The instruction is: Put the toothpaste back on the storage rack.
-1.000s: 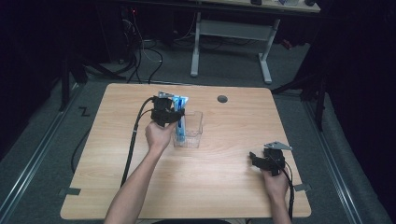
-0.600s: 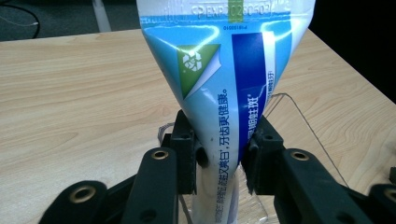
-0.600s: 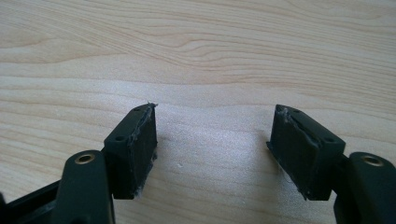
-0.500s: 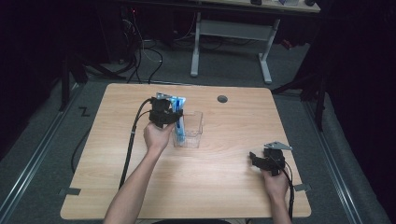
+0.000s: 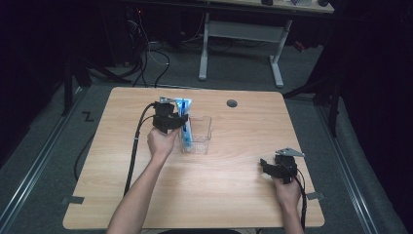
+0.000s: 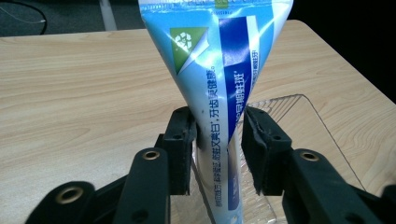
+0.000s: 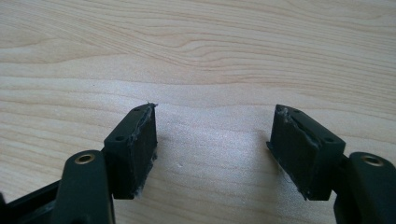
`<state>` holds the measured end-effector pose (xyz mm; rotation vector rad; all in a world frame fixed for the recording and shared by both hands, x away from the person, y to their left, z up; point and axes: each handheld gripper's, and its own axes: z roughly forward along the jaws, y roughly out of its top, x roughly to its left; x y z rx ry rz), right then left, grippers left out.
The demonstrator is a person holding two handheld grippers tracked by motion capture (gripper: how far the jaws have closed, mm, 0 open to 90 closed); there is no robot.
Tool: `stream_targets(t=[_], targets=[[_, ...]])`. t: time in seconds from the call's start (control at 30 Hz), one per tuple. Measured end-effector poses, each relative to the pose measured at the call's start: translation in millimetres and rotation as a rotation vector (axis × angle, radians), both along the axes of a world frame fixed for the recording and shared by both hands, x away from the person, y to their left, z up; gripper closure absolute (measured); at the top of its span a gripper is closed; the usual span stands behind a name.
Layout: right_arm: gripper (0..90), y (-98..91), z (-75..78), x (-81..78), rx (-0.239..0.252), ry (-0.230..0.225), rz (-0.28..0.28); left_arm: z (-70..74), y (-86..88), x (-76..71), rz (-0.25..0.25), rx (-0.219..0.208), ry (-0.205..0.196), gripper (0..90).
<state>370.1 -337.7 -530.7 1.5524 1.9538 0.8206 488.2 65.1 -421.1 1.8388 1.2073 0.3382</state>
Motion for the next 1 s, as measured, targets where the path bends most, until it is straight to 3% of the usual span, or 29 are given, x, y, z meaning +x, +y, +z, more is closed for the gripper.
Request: stream_targets(t=[0.13,0.4,0.67,1.0], targets=[[31.9,0.0,0.0,0.0,0.000,0.000,0.000,2.1,-1.4,-1.8,-0.005,-0.013,-0.016,56.5],[31.9,0.0,0.0,0.0,0.000,0.000,0.000,8.6,0.2,-7.6,-0.003,0.007,-0.056,46.5],[31.9,0.0,0.0,0.0,0.000,0.000,0.000,18.8,7.0,-17.5,0.000,0.014,-0.108,44.4],[31.9,0.0,0.0,0.0,0.000,0.000,0.000,27.5,19.6,-27.5,0.011,0.017,-0.138,44.0]])
